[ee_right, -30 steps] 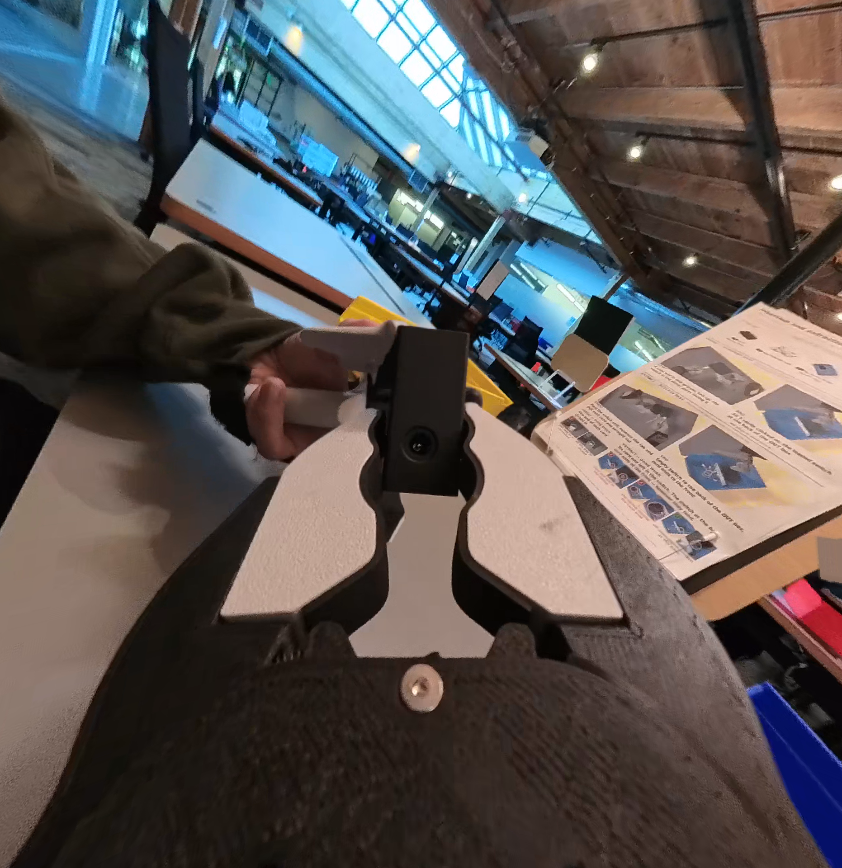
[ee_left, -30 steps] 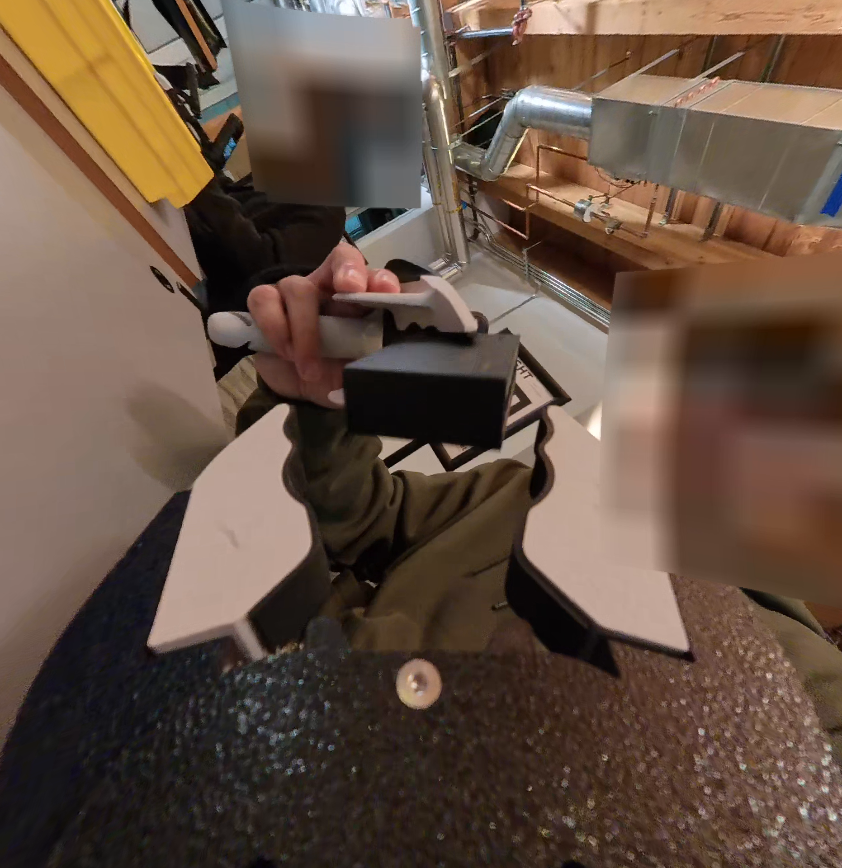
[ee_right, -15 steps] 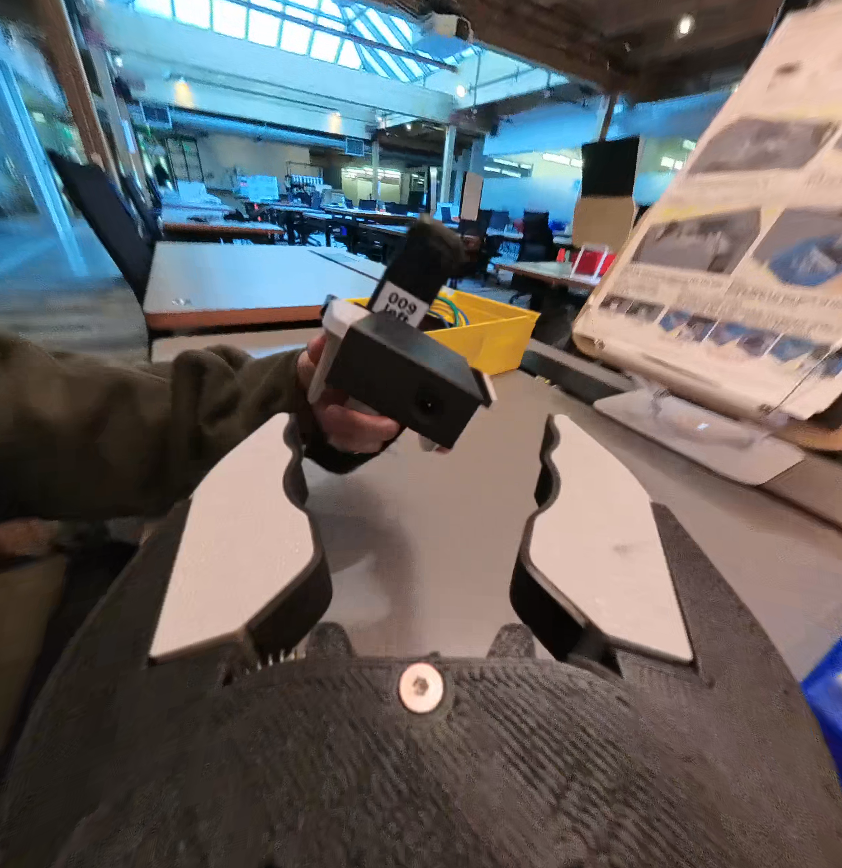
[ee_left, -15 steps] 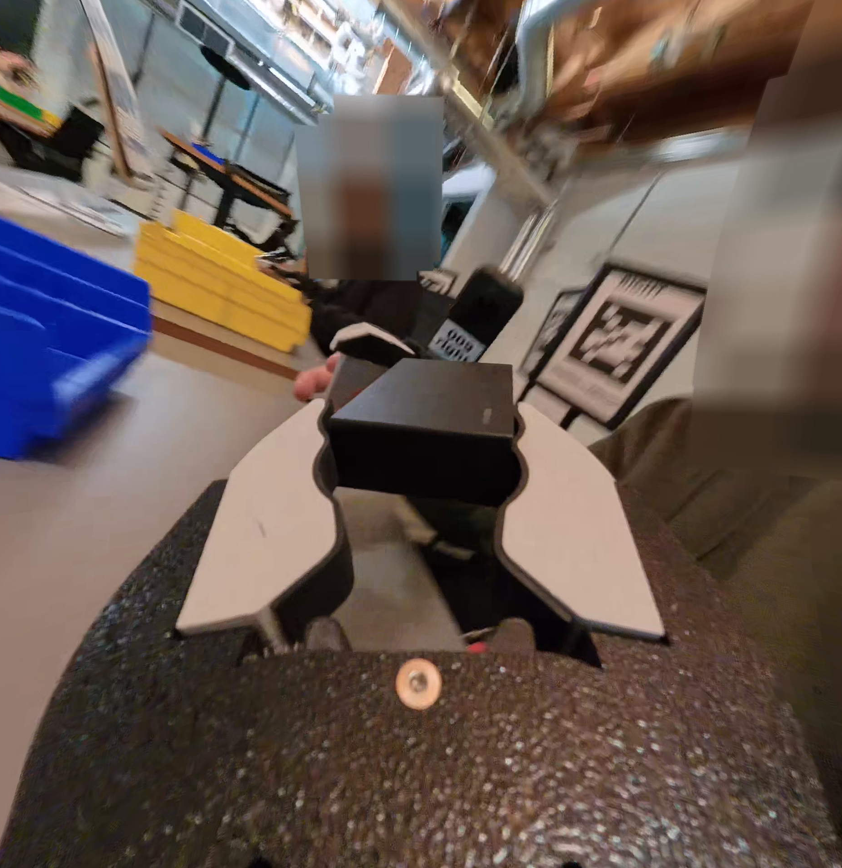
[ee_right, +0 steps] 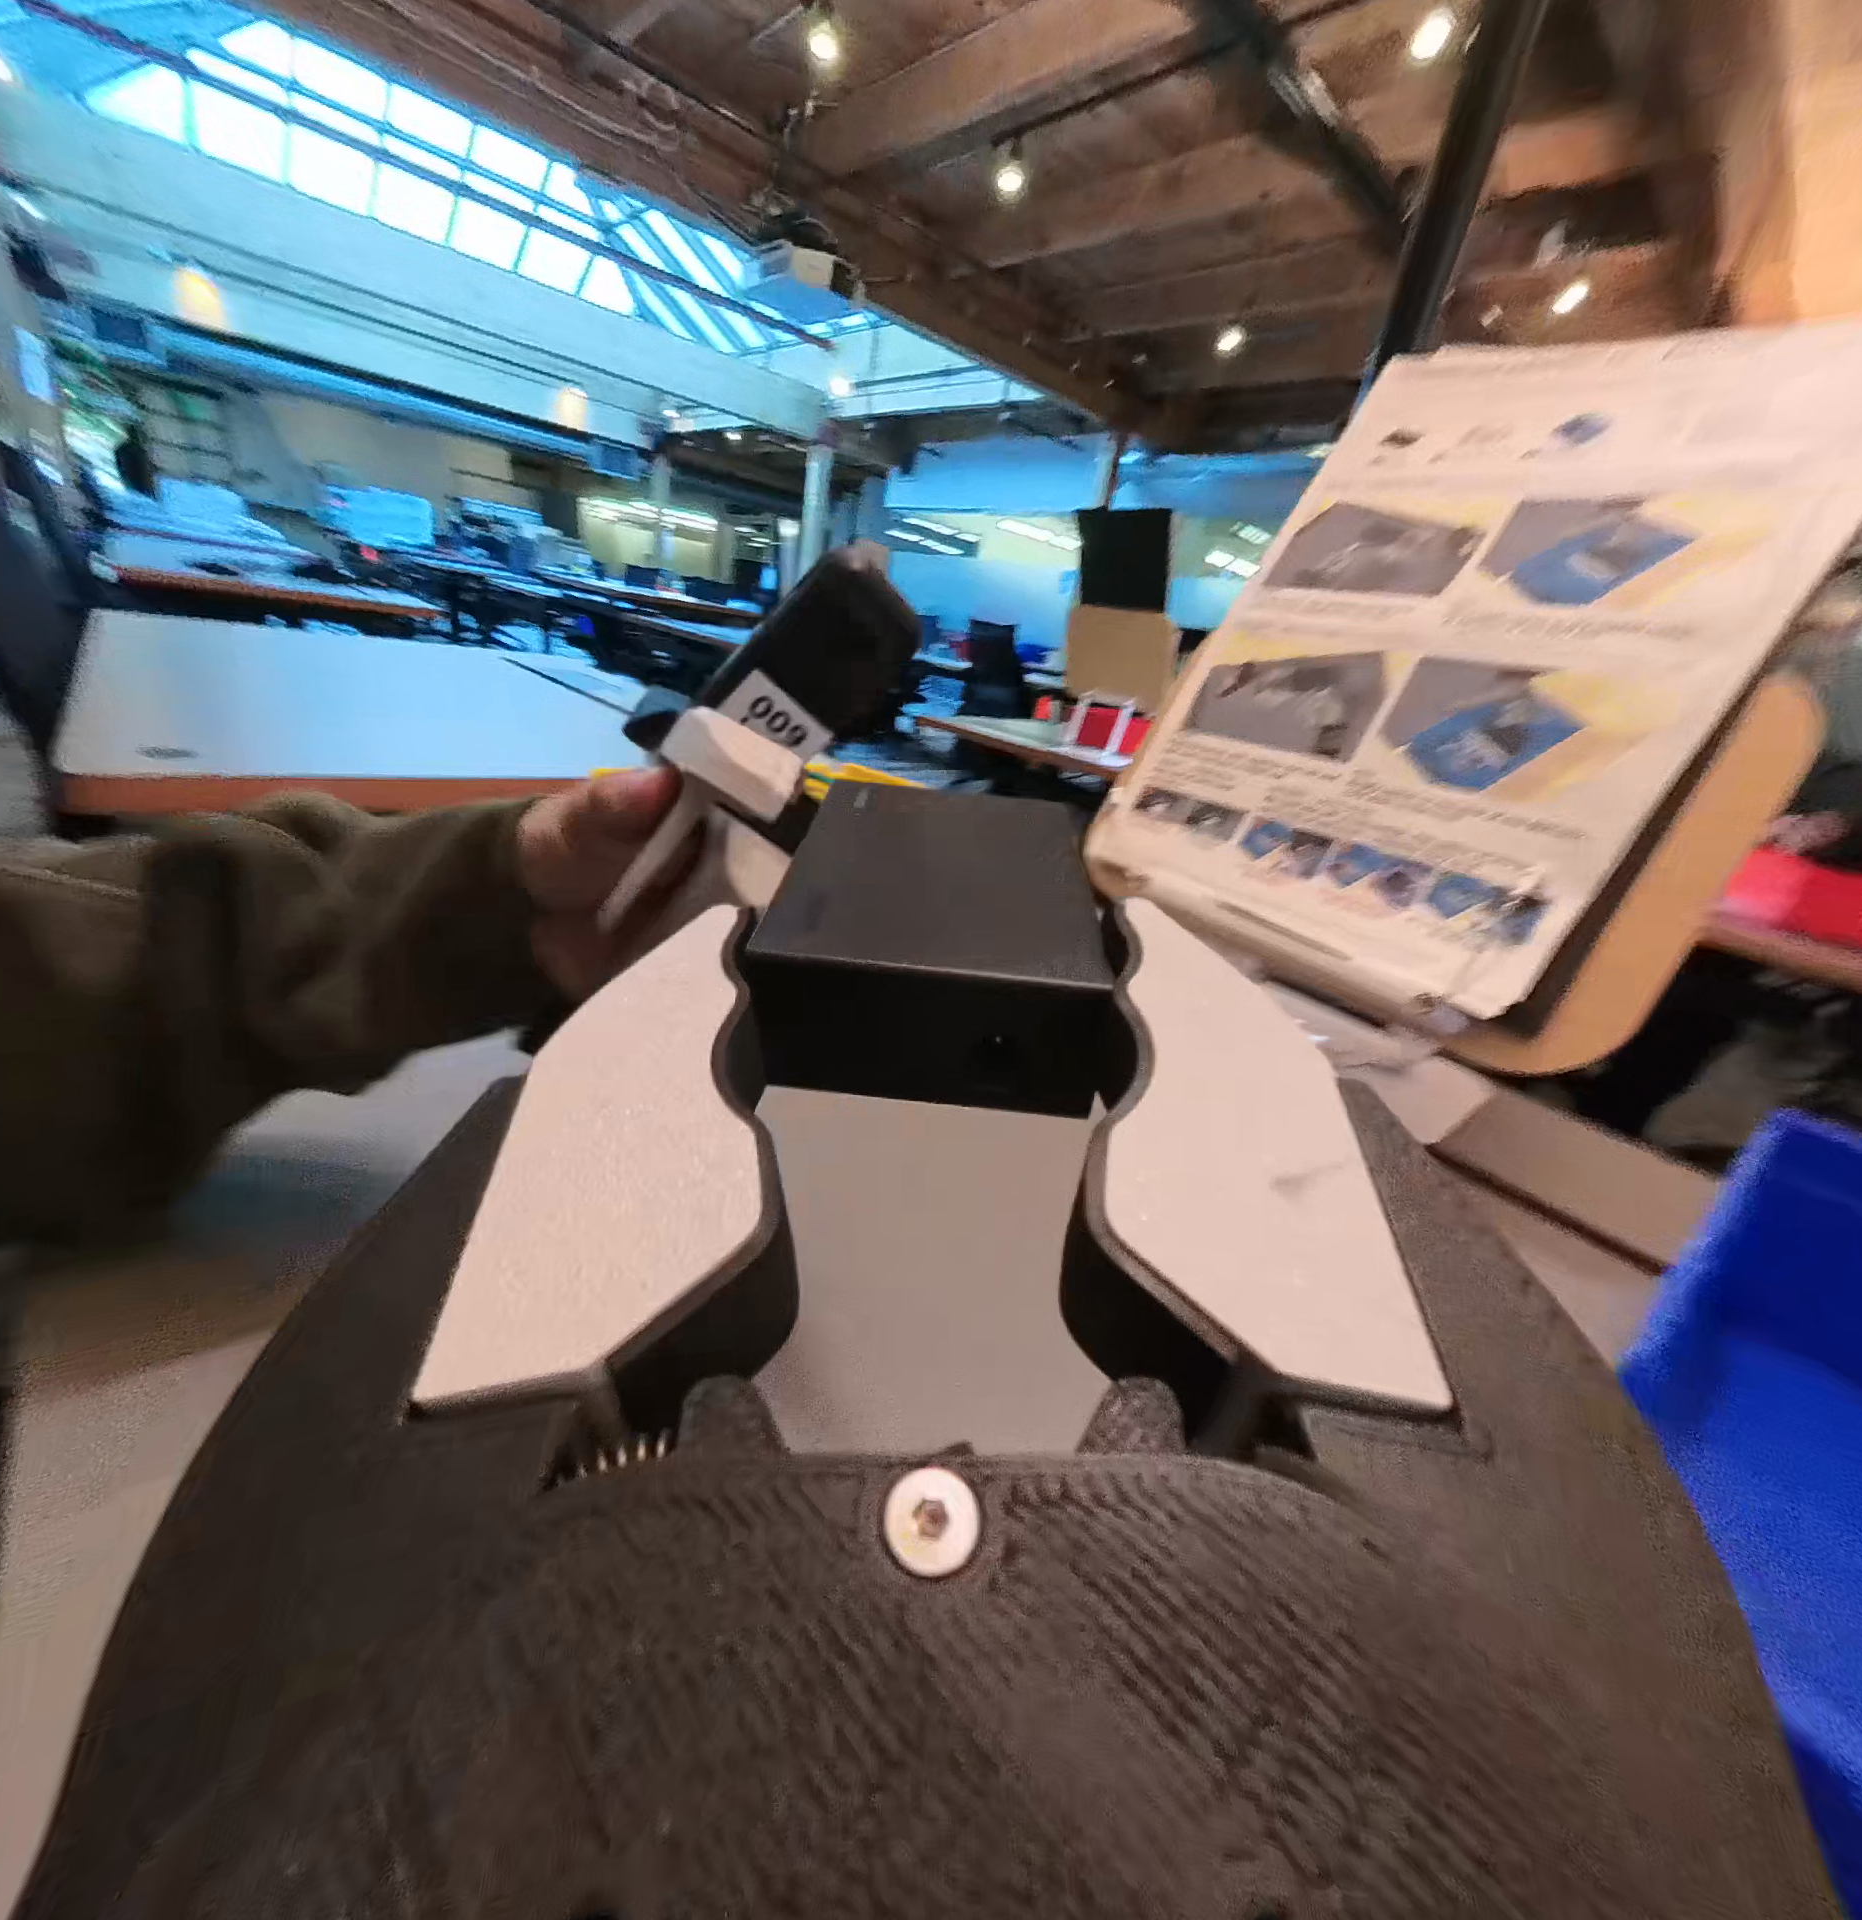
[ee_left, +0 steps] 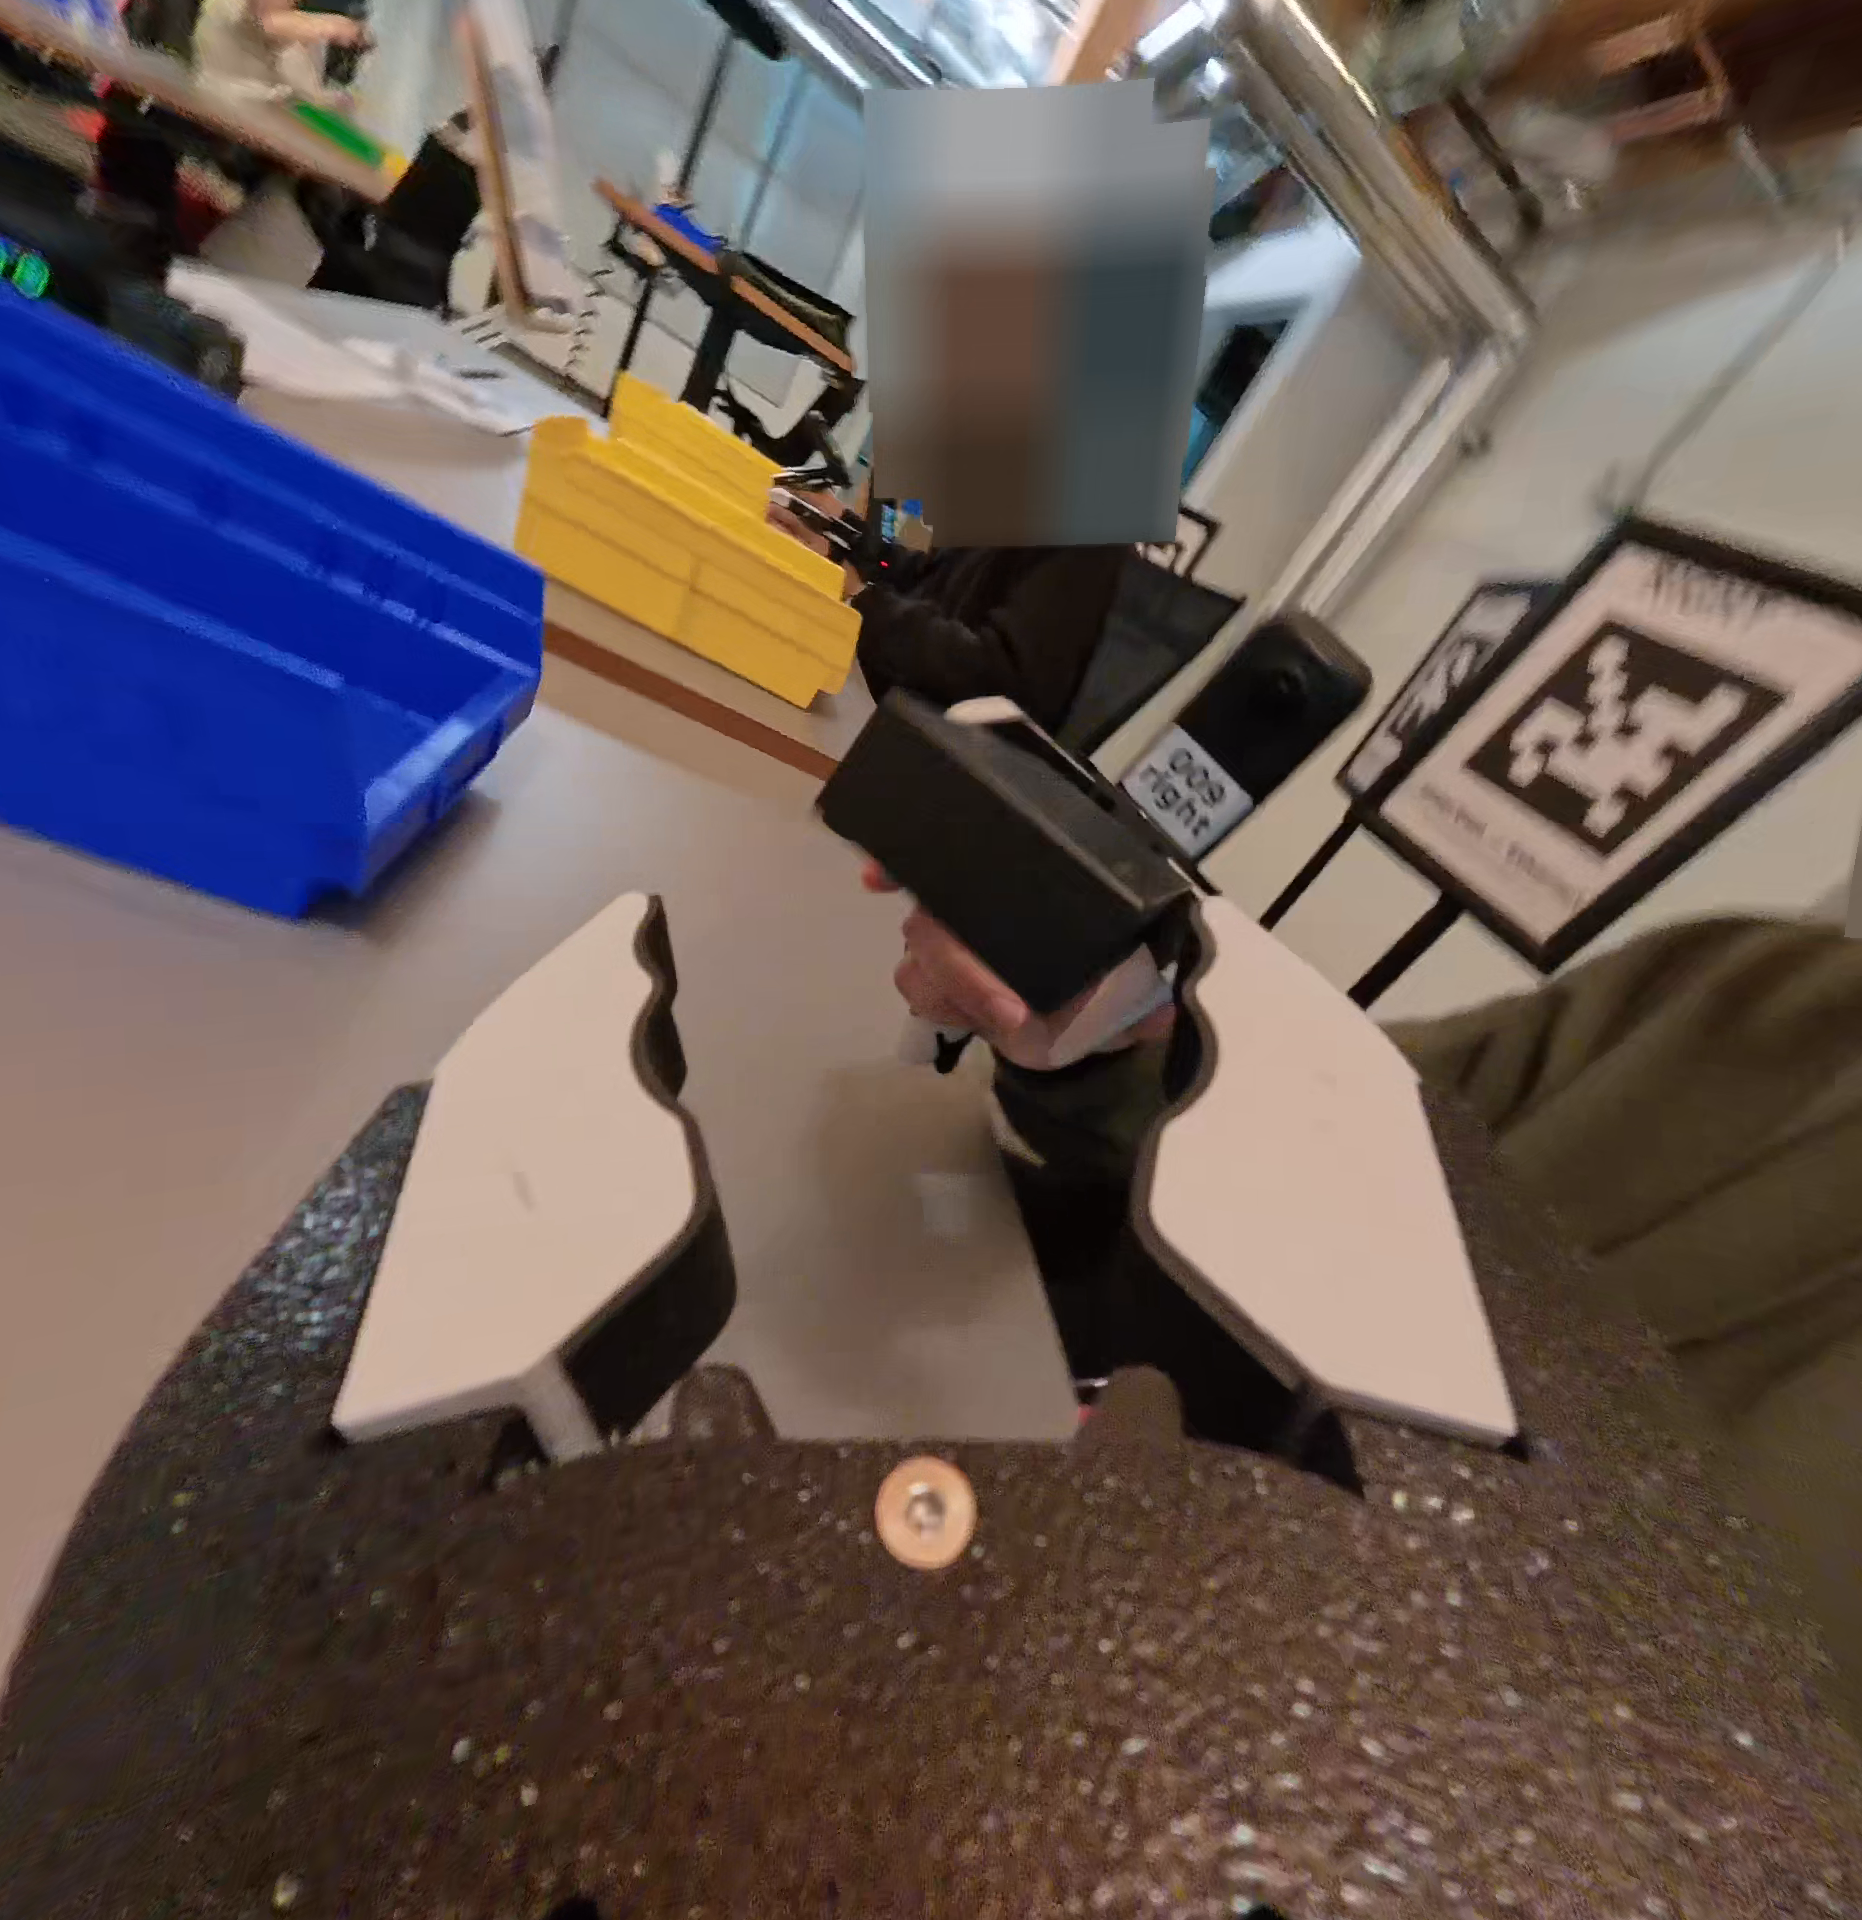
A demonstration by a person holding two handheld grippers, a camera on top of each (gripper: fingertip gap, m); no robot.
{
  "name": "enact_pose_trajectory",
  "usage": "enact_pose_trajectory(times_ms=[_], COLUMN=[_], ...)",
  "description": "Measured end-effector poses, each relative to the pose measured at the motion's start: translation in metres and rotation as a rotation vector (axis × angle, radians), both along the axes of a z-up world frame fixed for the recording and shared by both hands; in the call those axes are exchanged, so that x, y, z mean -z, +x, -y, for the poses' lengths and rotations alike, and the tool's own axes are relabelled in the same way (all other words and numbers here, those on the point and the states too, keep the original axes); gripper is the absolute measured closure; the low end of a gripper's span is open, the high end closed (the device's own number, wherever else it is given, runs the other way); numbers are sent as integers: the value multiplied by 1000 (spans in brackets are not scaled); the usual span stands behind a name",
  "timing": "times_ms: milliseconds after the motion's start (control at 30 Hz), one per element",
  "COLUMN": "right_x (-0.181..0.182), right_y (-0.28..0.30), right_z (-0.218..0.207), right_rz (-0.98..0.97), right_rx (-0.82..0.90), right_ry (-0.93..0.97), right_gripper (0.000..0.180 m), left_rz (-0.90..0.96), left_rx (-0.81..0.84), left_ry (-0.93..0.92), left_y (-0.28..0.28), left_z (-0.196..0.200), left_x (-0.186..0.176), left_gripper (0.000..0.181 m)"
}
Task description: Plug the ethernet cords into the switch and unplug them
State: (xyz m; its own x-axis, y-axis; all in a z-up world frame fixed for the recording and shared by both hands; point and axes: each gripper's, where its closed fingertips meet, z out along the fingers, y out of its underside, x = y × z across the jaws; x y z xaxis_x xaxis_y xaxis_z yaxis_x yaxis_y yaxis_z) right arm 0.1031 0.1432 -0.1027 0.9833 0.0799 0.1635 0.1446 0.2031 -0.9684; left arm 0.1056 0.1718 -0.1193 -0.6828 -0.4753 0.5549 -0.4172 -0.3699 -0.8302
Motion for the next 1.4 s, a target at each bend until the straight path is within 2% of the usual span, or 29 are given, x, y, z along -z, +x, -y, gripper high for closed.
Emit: enact_pose_trajectory(times_ms=[100, 133, 167, 200, 233, 267, 300, 467, 533, 633, 933, 1200, 1400], right_x=[5, 9, 13, 18, 20, 21, 25, 54, 65, 81, 93, 94, 94], right_y=[0, 0, -3, -8, -9, -8, -6, 11, 16, 17, 20, 25, 28], right_z=[1, -1, -3, -6, -9, -10, -11, -19, -25, -31, -32, -36, -37], right_rz=[131, 169, 204, 213, 207, 208, 216, 85, -3, 7, 62, -35, 2], right_rx=[35, 62, 64, 44, 52, 71, 89, 113, 118, 124, 162, 227, 266], right_ry=[9, 5, 12, 4, 6, 18, 1, -159, -225, -321, -367, -338, -302], right_gripper=[117, 117, 117, 117, 116, 117, 116, 117, 105, 101, 107, 107, 106], left_rz=[-152, -201, -241, -254, -267, -292, -327, -532, -574, -618, -706, -698, -697], left_rx=[100, 144, 177, 203, 191, 152, 124, 16, -12, -18, 24, -19, -18], left_ry=[-226, -307, -390, -468, -503, -508, -515, -447, -384, -282, -150, -170, -185], left_y=[-9, -12, -12, -12, -8, -3, 1, 14, 18, 21, 27, 30, 32], left_z=[8, 12, 14, 15, 14, 11, 9, 0, -1, 4, -1, -6, -6], left_x=[-2, -4, -6, -11, -10, -4, 2, 32, 36, 39, 47, 52, 55], left_gripper=[92, 99, 116, 122, 124, 139, 144, 154, 154, 154, 154, 154, 154])
